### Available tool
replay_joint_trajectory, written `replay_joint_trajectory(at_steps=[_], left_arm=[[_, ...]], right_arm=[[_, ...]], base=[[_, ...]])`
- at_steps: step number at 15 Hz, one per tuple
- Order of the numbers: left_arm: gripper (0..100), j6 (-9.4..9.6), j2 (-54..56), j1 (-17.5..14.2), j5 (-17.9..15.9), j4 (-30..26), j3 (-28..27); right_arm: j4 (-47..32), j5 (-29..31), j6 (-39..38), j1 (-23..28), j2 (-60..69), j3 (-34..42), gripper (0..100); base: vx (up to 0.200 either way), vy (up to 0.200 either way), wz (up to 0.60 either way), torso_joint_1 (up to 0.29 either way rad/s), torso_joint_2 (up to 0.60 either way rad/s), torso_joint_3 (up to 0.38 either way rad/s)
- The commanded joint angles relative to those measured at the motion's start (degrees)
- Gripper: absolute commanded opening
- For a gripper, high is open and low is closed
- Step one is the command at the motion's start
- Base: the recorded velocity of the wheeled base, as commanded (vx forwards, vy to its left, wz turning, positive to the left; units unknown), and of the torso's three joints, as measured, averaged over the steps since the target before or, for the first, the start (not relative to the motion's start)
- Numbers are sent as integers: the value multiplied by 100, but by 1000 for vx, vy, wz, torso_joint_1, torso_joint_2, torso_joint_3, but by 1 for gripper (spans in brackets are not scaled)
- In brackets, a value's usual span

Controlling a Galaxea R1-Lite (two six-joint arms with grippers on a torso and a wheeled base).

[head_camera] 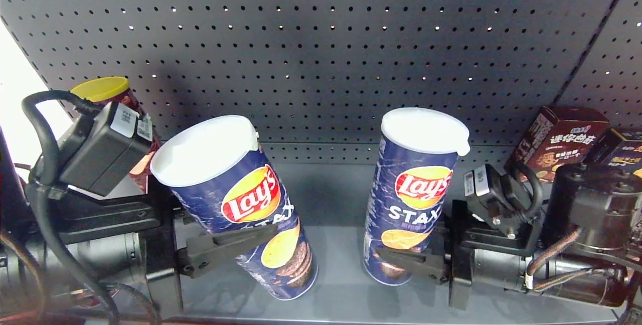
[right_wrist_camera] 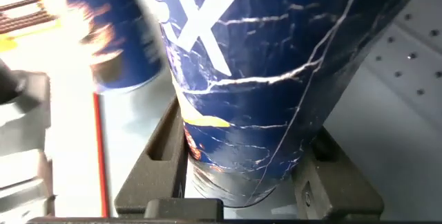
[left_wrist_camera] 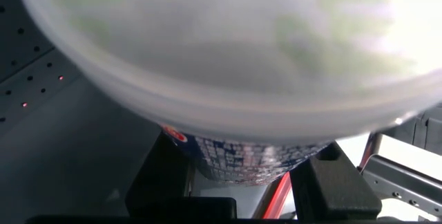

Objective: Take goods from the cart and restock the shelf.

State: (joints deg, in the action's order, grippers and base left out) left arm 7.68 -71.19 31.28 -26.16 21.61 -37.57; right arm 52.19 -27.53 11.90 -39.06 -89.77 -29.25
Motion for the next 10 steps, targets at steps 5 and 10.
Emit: replay_joint_trajectory(at_steps=[5, 10], left_arm=[[0, -12, 211, -8, 15, -26, 101], [0, -12, 220, -26, 23, -26, 101]], right_arm=[[90, 98, -12, -269, -84, 314, 0], [617, 292, -3, -278, -506, 323, 0]], base=[[0, 0, 0, 0, 0, 0], [0, 0, 0, 0, 0, 0]])
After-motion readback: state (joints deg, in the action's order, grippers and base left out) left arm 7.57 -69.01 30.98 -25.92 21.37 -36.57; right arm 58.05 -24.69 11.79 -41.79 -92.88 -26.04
